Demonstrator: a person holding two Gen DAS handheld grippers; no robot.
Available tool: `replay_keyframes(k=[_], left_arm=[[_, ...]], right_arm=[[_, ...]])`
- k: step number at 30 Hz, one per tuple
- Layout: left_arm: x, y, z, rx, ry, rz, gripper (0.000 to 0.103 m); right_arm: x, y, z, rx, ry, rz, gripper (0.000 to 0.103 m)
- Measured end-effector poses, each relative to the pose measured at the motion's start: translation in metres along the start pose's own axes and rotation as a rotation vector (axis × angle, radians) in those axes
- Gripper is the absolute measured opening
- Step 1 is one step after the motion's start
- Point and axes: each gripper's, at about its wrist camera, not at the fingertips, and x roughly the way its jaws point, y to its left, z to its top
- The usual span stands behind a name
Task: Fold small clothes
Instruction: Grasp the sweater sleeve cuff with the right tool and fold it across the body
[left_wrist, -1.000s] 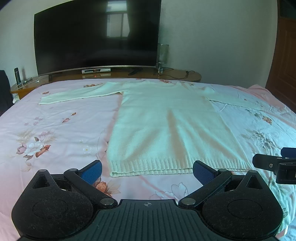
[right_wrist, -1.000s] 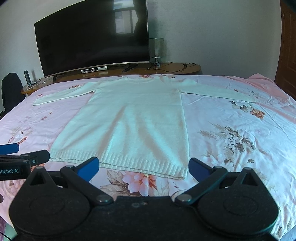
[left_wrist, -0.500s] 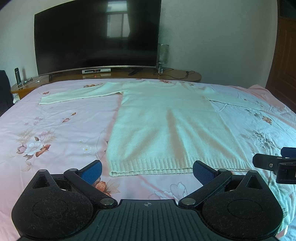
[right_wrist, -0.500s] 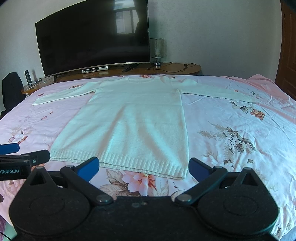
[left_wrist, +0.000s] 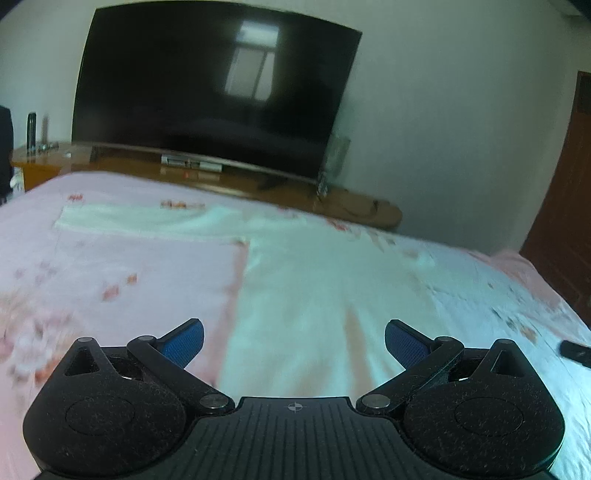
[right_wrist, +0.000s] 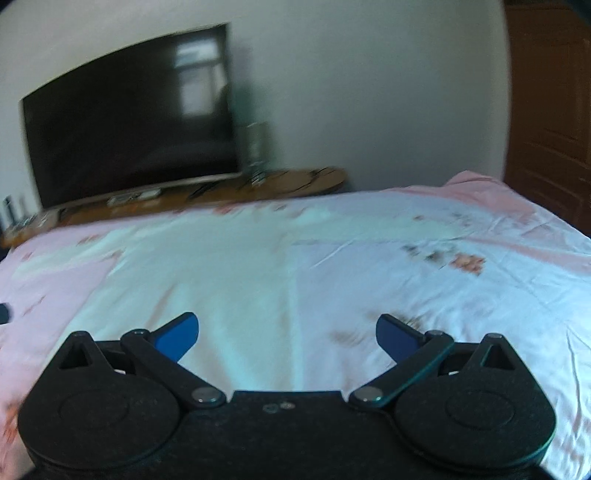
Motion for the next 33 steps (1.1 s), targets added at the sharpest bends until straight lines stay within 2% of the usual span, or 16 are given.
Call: replay_keyframes(k=[2, 4, 6, 7, 11, 14, 18, 22, 25, 26, 31, 32, 33], left_arm=[[0.029, 0.009, 0.011, -0.013, 0.007, 0.008, 0.103], [0.064, 0.021, 0.022, -0.021, 0.028, 0.058, 0.103], [0.091, 0.036, 0.033, -0.042, -0.013, 0.067, 0.103], [0.102, 0.042, 0.038, -0.048, -0.036, 0.087, 0.103], [0.155, 0.056, 0.059, 0.001, -0.081, 0.242, 0.103], [0.207, 0.075, 0.071, 0.006, -0.038, 0.290, 0.103], [0.265, 0.097, 0.070, -0.016, 0.040, 0.343, 0.103], [0.294, 0.104, 0.051, -0.033, 0.102, 0.355, 0.103], [0.292, 0.103, 0.049, -0.039, 0.069, 0.316, 0.103], [0.293, 0.105, 0.048, -0.050, 0.070, 0.307, 0.103], [0.287, 0.118, 0.047, -0.122, 0.034, 0.249, 0.103], [0.286, 0.119, 0.047, -0.131, 0.029, 0.243, 0.103], [0.287, 0.120, 0.046, -0.137, 0.024, 0.239, 0.103]], right_arm=[[0.020, -0.026, 0.013, 0.076, -0.010, 0.004, 0.098], [0.046, -0.054, 0.028, 0.151, -0.019, -0.001, 0.084], [0.078, -0.081, 0.041, 0.213, -0.021, -0.027, 0.050], [0.095, -0.094, 0.047, 0.244, -0.019, -0.044, 0.045], [0.166, -0.149, 0.062, 0.405, -0.032, -0.095, 0.042], [0.217, -0.190, 0.067, 0.502, -0.052, -0.138, 0.038], [0.276, -0.246, 0.059, 0.730, -0.056, -0.164, 0.034], [0.314, -0.279, 0.046, 0.866, -0.060, -0.173, 0.034], [0.332, -0.293, 0.038, 0.933, -0.065, -0.170, 0.037], [0.336, -0.295, 0.037, 0.932, -0.060, -0.166, 0.035], [0.354, -0.290, 0.049, 0.852, -0.055, -0.177, 0.035], [0.356, -0.289, 0.051, 0.847, -0.048, -0.173, 0.025], [0.359, -0.289, 0.052, 0.846, -0.034, -0.154, 0.007]])
